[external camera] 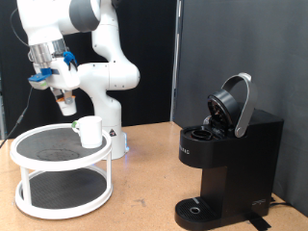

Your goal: Make a cup of coffee with the keurig machine

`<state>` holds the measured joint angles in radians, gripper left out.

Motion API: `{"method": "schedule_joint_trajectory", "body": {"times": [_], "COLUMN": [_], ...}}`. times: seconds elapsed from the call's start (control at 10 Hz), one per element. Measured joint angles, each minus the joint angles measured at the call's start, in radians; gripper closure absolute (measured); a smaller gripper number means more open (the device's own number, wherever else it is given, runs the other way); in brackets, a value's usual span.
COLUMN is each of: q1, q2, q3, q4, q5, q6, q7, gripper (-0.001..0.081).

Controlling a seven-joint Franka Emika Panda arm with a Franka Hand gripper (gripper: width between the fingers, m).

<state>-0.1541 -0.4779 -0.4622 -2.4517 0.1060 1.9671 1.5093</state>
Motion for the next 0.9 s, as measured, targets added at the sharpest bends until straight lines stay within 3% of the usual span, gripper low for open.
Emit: {"method": "schedule_joint_trajectory", "body": {"times": [0.2,0.4,0.6,0.7,0.9], "q1": [0.048,0.084,0.093,0.093,0.109], "q2": [0.000,0.000,0.005,0.005,0.006], "q3": [0.005,0.028,0.071,0.067,0.048], "q4": [0.008,0.017,0.031,0.029,0.035], "q5": [0.164,0.264,0.286,0.286,0.431], "q6": [-0.004,-0.001,0.003,-0.001,-0.014], "q7": [0.016,0.082,0.183,0.168,0.161], "gripper": [0.0427,0.0427,0.0427,0.0427,0.0427]}}
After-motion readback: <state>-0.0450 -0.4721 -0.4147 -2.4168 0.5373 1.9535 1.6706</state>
